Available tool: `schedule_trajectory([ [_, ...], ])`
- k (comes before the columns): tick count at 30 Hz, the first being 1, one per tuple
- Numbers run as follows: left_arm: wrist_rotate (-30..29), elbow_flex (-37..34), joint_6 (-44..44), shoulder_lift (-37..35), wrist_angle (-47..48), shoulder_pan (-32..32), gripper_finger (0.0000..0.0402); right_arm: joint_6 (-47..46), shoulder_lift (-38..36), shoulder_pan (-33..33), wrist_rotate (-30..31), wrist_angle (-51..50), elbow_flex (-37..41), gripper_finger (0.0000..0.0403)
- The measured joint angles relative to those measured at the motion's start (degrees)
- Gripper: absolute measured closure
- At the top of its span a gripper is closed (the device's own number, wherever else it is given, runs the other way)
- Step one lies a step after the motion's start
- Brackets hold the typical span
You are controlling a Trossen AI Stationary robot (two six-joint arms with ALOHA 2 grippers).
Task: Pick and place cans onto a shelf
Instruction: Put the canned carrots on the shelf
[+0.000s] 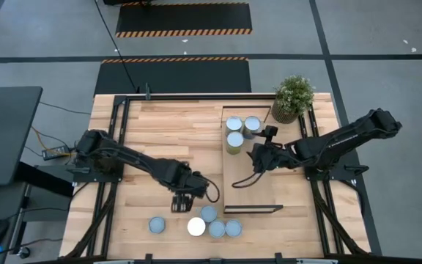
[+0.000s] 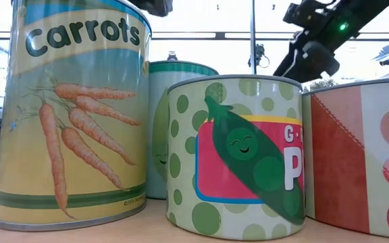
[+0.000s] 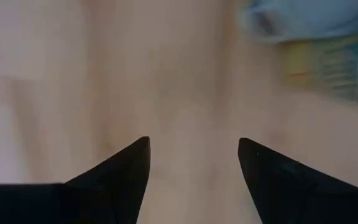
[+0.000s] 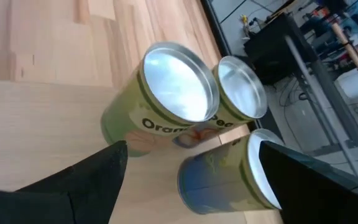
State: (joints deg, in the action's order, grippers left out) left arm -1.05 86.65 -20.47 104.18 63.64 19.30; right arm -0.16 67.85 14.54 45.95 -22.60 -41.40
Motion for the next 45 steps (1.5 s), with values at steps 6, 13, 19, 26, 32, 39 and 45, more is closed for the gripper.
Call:
schedule_trajectory([
  [6,4.7,-0.1,-15.2,-1.0,-0.9,7.7,0.015,-2.9,0.0,1.6,0.4,-0.7,-0.3,0.003],
  [13,0.1,0.0,-26.5,1.4,-6.6,16.6,0.0114,-4.5,0.0,1.9,0.4,-1.5,-0.3,0.003],
  [19,-3.3,0.0,-28.3,2.0,-8.8,17.4,0.0042,-4.2,0.0,1.8,0.4,-1.1,-0.3,0.003],
  [26,-5.2,0.0,-25.0,2.0,-17.9,17.0,0.0008,-4.2,0.0,1.8,0.4,-1.1,-0.3,0.003],
  [32,-6.7,0.0,-23.9,2.0,-19.8,16.9,0.0007,-4.4,0.0,1.8,-0.1,-1.1,-0.3,0.003],
  [39,-7.7,0.0,-22.2,2.0,-20.8,16.9,0.0007,-4.4,0.0,1.8,-0.5,-1.1,-0.2,0.003],
  [45,-4.2,5.6,-23.4,2.0,-13.6,16.9,0.0007,-4.6,0.0,1.8,-0.5,-1.0,-0.2,0.003],
])
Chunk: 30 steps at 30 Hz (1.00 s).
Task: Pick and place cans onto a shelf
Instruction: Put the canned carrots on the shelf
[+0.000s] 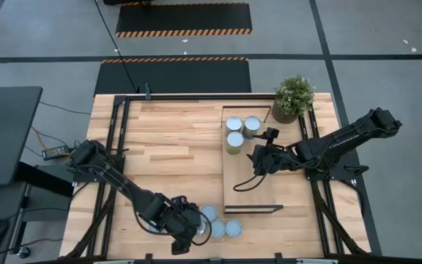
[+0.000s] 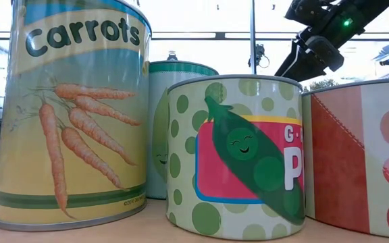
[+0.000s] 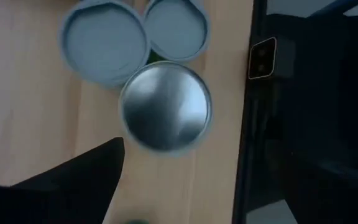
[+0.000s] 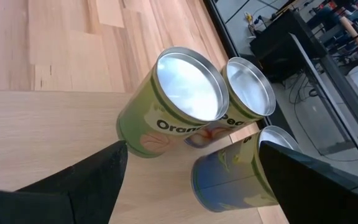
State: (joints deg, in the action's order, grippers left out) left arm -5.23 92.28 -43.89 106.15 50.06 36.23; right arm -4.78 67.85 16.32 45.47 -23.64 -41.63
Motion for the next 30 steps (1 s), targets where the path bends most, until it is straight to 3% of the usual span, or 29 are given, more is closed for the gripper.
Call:
schedule_trajectory([
  [7,0.0,2.3,-6.5,0.1,16.0,3.4,0.0007,-0.8,0.0,0.0,-0.2,-0.1,0.0,0.003],
  [15,-0.3,-3.6,-5.1,2.6,4.2,4.9,0.0008,-0.6,0.0,0.0,-0.2,0.2,0.0,0.003],
  [23,-4.9,-3.6,-2.3,5.2,1.1,4.3,0.0008,-0.6,0.0,-0.3,-0.3,0.4,0.0,0.003],
  [30,-7.3,-3.5,1.5,6.0,-7.1,3.2,0.0008,-0.6,0.0,-0.3,-0.4,0.4,0.0,0.003],
])
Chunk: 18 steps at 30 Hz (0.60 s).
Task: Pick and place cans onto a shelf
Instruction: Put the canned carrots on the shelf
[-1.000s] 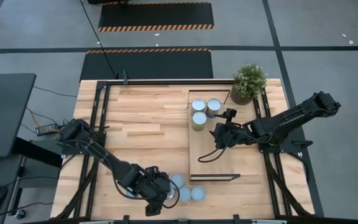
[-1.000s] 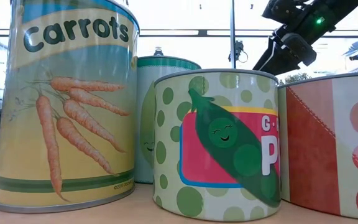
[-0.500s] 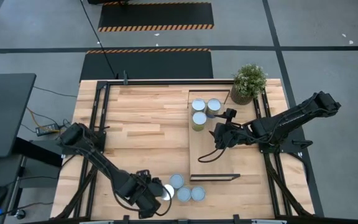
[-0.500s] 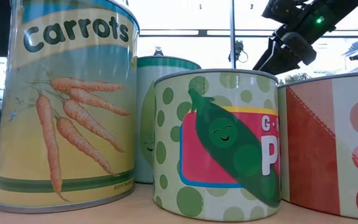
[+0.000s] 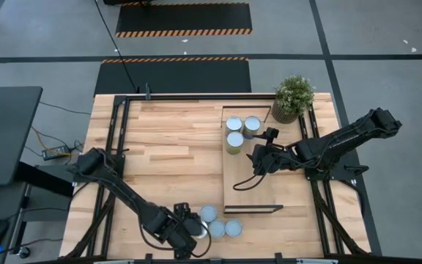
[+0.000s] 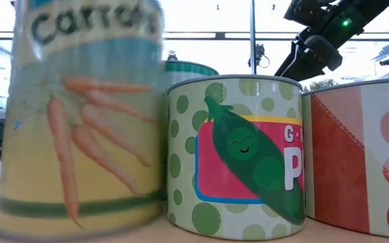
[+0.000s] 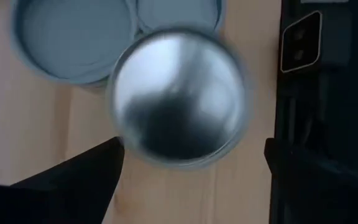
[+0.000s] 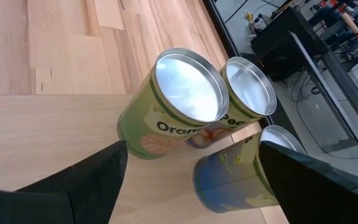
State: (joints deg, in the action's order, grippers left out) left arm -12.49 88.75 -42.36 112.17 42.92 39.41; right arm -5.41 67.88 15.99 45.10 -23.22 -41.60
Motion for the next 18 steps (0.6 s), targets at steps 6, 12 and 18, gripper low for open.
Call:
schedule_trajectory([
  [6,-0.4,-0.1,1.5,1.8,-1.3,-0.7,0.0008,0.0,0.0,0.0,0.0,0.0,0.0,0.003],
  [12,-1.5,-0.1,2.1,1.9,-2.8,-0.8,0.0008,0.0,0.0,-0.1,-0.2,0.0,0.0,0.003],
  [18,-4.4,0.0,6.9,1.9,-4.9,-0.8,0.0008,-0.1,0.0,-0.4,-0.3,0.0,0.0,0.003],
])
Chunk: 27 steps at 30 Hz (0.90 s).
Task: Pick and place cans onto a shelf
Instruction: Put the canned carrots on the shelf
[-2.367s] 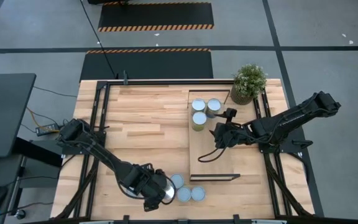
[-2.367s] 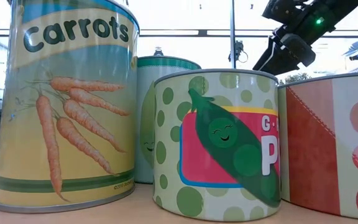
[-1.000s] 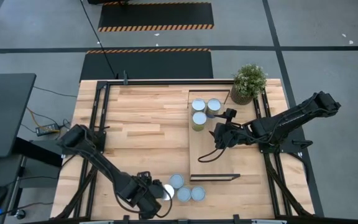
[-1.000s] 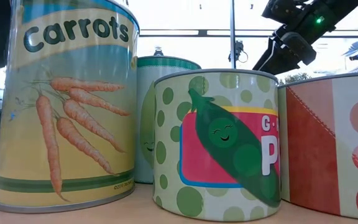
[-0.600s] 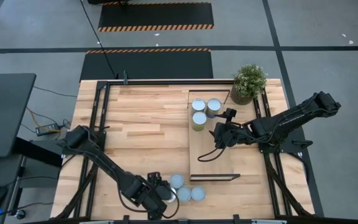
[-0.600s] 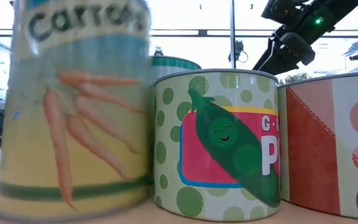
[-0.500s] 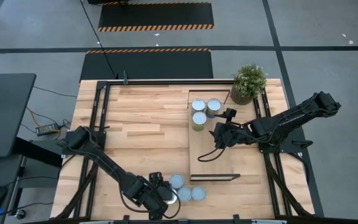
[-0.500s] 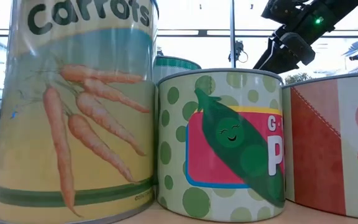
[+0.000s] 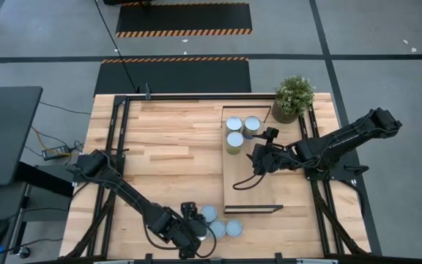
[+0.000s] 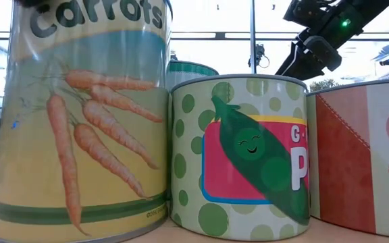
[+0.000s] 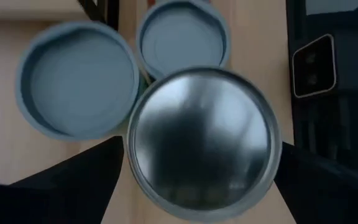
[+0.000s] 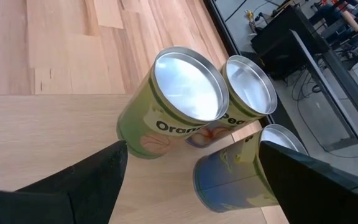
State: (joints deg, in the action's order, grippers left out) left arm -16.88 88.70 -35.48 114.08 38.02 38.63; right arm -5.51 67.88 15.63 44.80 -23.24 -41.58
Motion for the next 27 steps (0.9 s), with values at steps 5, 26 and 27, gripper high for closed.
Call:
schedule_trajectory([
  [5,-1.1,0.0,0.2,0.0,-0.4,-0.2,0.0008,0.1,0.0,0.0,-0.1,0.0,0.0,0.003],
  [26,3.0,0.1,0.4,-0.6,1.2,-1.9,0.0082,0.1,0.0,0.0,0.0,0.0,0.0,0.003],
  [27,3.7,0.1,0.4,-0.9,1.7,-1.9,0.0079,0.1,0.0,0.0,0.0,0.0,0.0,0.003],
])
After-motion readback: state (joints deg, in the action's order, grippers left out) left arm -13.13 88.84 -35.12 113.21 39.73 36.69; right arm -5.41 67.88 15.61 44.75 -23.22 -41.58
